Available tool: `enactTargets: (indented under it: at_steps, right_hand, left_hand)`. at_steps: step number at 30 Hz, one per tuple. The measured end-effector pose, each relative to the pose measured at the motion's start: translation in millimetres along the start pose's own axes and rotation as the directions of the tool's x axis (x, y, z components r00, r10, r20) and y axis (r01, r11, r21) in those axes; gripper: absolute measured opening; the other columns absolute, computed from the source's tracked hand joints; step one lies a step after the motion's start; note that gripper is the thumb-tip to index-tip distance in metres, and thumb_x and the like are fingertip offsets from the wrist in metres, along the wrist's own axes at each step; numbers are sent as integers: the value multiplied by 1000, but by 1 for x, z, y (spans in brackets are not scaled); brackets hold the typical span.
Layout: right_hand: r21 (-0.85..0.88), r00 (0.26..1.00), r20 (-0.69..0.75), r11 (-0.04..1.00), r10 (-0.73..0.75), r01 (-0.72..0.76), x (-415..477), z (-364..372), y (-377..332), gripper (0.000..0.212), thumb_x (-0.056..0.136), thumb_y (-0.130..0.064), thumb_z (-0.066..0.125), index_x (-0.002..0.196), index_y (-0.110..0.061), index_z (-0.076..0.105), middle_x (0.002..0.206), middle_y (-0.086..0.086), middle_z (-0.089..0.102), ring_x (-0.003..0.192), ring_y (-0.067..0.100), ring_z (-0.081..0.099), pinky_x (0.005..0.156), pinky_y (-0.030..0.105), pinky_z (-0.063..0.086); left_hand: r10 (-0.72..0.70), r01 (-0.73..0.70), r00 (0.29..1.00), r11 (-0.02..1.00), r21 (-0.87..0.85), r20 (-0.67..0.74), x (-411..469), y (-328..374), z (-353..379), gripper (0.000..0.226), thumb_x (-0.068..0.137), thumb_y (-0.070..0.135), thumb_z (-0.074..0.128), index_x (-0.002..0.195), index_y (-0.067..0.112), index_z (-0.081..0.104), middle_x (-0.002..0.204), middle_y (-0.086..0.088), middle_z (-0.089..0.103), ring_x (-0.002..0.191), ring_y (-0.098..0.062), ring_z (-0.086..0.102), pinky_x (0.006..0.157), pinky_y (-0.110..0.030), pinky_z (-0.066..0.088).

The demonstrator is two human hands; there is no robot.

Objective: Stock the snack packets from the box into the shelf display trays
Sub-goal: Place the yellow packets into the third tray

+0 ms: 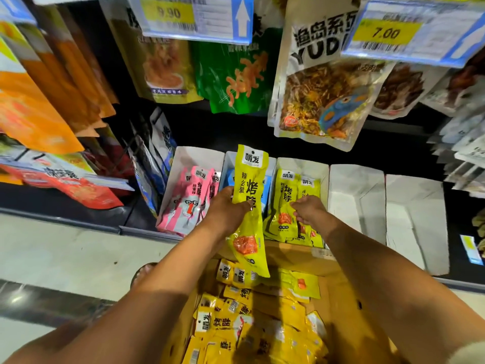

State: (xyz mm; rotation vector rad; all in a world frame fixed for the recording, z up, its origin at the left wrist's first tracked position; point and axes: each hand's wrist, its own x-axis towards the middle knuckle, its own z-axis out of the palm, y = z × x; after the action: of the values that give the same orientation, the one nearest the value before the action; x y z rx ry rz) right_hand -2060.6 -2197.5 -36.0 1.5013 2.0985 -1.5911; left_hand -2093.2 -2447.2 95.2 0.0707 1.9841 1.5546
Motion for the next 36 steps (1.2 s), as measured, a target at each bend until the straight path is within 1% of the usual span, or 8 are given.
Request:
enactTargets:
  at_steps: [4,9,15,21,25,30,33,36]
  right_hand:
    - [-105,998,-10,993,-62,61,-3,-10,-1,26,89,-28,76,98,-4,70,71,8,68,61,22,58,67,34,53]
    - [-33,983,45,984,-175,177,-34,-25,-8,37,89,-23,76,122,-12,62,111,12,67,81,22,66,66,31,53]
    - [-58,877,138,881,-460,470,-117,-36,-16,40,93,-29,70,131,-27,57,118,0,63,81,26,70,69,43,61]
    - [-208,792,281,772,-542,601,-181,-23,-14,87,74,-58,77,149,-46,34,130,-15,52,97,9,64,85,33,56]
    - [-500,819,220,659,-530,561,-183,-15,-9,104,57,-77,65,149,-46,27,142,-10,47,121,14,56,92,41,54]
    - [-547,841,128,670,-526,502,-174,-18,-22,91,64,-60,71,145,-45,32,142,-8,50,125,20,55,91,41,53]
    - [-506,867,53,736,-495,451,-146,-32,-31,87,67,-63,72,143,-45,35,142,-4,52,123,22,58,92,40,51]
    - [-555,904,-30,759,-427,340,-112,-49,-28,84,71,-66,71,144,-43,36,141,1,51,120,28,59,92,41,50]
  left_hand:
    - [-5,5,1000,1000,13,7,1,-1,2,22,98,8,66,112,26,65,116,-3,73,103,-23,72,91,-40,59]
    - [-38,37,999,998,49,4,2,-5,6,22,96,17,70,116,25,66,119,0,72,107,-23,69,98,-43,56]
    - [-73,74,997,997,-35,19,0,-10,17,26,96,15,69,121,23,69,114,-2,76,104,-27,73,96,-55,57]
    - [-119,120,993,991,-58,11,-9,-10,34,39,102,17,62,141,20,55,130,-3,60,106,-20,59,92,-38,53]
    - [-160,161,987,984,-71,18,-11,-12,48,46,101,20,64,145,23,51,144,-5,54,119,-25,56,94,-46,56]
    - [-94,99,992,993,-61,79,-12,-6,49,36,104,19,59,140,22,55,135,-9,62,113,-28,64,93,-48,59]
    - [1,-12,995,994,106,97,-5,-7,41,31,105,17,55,136,19,60,130,-15,65,100,-30,67,84,-43,58]
    - [100,-136,988,921,366,114,9,-17,41,28,105,13,52,130,20,64,136,-19,61,113,-43,63,69,-34,52]
